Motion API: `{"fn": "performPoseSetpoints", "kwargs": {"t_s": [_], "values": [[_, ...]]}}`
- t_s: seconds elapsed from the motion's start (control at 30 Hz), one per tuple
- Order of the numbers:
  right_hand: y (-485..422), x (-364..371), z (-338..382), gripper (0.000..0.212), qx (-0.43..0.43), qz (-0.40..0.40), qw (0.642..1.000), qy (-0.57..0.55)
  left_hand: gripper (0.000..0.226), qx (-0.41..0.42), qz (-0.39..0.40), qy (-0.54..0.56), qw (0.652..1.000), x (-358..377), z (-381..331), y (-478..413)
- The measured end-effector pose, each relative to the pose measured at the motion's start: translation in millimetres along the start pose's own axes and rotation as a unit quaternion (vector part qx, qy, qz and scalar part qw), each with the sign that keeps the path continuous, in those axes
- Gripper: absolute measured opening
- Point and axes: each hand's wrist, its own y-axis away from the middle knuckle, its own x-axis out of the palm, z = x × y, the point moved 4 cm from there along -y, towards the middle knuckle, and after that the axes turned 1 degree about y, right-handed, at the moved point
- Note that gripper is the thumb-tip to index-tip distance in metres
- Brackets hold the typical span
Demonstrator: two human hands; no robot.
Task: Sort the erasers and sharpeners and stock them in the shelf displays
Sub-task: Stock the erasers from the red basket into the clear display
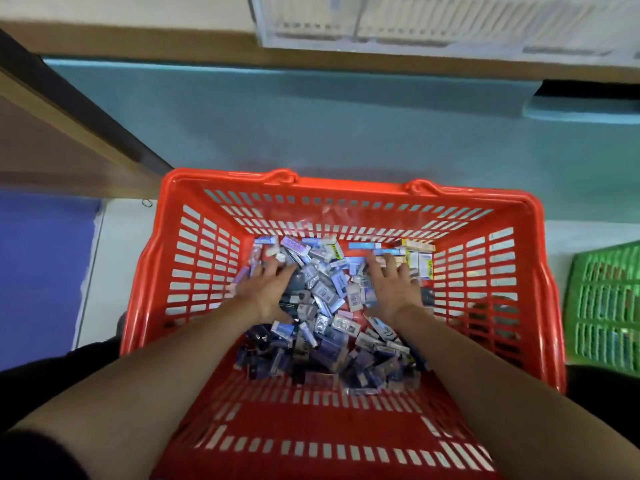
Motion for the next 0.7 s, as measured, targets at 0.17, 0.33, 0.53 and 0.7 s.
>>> {"fn": "performPoseSetpoints", "kwargs": {"t_s": [0.17,0.33,0.53,0.7], "values": [[-9.1,0.2,7.7,0.103,0.017,-0.011,0.999,-0.048,0.094,-0.027,-0.042,0.061,0.997,1.1,-7.8,5.1],[-6.3,-9.0,5.3,0.085,-0.029,-0.023,0.997,-0.063,0.055,-0.036,-0.084,0.202,0.975,-3.7,-2.6,11.0],[-6.9,-7.3,10.0,0.07,0.0,-0.053,0.991,-0.12,0.048,-0.102,-0.111,0.435,0.888,-14.9,3.0,13.1],[-2.5,-32.6,-8.0,0.056,-0.032,-0.072,0.976,-0.203,0.046,-0.075,-0.086,0.513,0.851,-38.8,-8.3,12.0]]}}
